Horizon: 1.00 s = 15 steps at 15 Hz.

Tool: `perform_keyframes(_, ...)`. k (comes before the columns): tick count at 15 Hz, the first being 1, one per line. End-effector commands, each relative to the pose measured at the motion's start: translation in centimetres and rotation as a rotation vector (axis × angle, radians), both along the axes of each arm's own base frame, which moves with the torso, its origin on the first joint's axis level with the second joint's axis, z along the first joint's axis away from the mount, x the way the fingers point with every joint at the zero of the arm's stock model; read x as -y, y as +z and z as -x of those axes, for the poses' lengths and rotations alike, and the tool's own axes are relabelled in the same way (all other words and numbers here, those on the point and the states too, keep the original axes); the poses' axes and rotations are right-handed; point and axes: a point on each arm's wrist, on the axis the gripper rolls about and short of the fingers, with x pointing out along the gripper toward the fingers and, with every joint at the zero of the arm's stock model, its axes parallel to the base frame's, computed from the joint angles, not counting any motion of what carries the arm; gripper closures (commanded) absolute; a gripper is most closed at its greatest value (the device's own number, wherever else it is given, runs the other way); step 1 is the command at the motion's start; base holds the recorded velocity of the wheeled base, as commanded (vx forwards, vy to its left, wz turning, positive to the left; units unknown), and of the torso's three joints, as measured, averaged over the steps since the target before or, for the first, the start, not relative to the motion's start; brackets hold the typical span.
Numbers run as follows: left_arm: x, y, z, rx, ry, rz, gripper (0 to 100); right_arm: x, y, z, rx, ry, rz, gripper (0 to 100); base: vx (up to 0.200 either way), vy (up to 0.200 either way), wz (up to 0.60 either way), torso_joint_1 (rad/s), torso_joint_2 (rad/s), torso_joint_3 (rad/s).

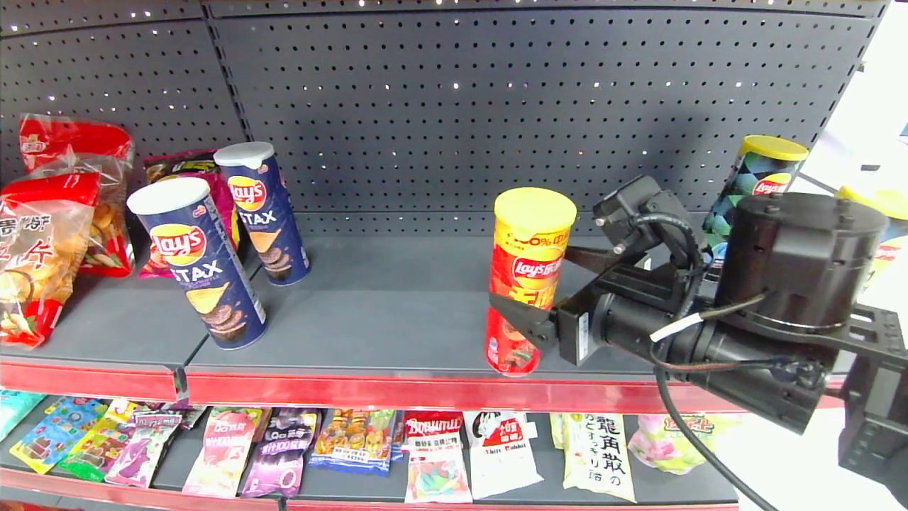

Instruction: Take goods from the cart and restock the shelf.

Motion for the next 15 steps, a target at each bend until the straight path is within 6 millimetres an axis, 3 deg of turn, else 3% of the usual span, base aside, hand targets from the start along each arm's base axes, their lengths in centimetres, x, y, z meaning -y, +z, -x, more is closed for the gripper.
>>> perform_keyframes(1,0.0,0.0,-0.1,-0.003,-0.002,0.000,100,2.2,0.9,2.2,0.025,-0.002,-0.025,0,0.000,0.000,0.00,0.000,0.00,0.000)
perform_keyframes(4,0.0,0.0,0.0,-0.001,-0.004,0.002,100,4.5,0.4,5.2,0.028,0.028,-0.026,0,0.000,0.000,0.00,0.000,0.00,0.000)
perform_keyframes(7,0.0,0.2,-0.1,0.000,-0.007,0.002,100,8.7,-0.6,9.7,0.132,0.064,0.051,0,0.000,0.000,0.00,0.000,0.00,0.000)
perform_keyframes(11,0.0,0.1,-0.3,-0.020,0.002,0.000,100,16.6,0.1,12.3,0.175,-0.359,0.111,0,0.000,0.000,0.00,0.000,0.00,0.000)
perform_keyframes(13,0.0,0.2,-0.7,-0.033,-0.004,0.000,100,19.2,-1.1,16.7,0.129,-0.556,0.101,0,0.000,0.000,0.00,0.000,0.00,0.000)
perform_keyframes(14,0.0,0.2,-0.8,-0.038,-0.004,0.000,100,19.4,-1.3,17.2,0.123,-0.568,0.098,0,0.000,0.000,0.00,0.000,0.00,0.000)
perform_keyframes(15,0.0,0.1,-0.9,-0.046,-0.007,0.001,100,20.0,-3.1,20.6,0.089,-0.635,0.082,0,0.000,0.000,0.00,0.000,0.00,0.000)
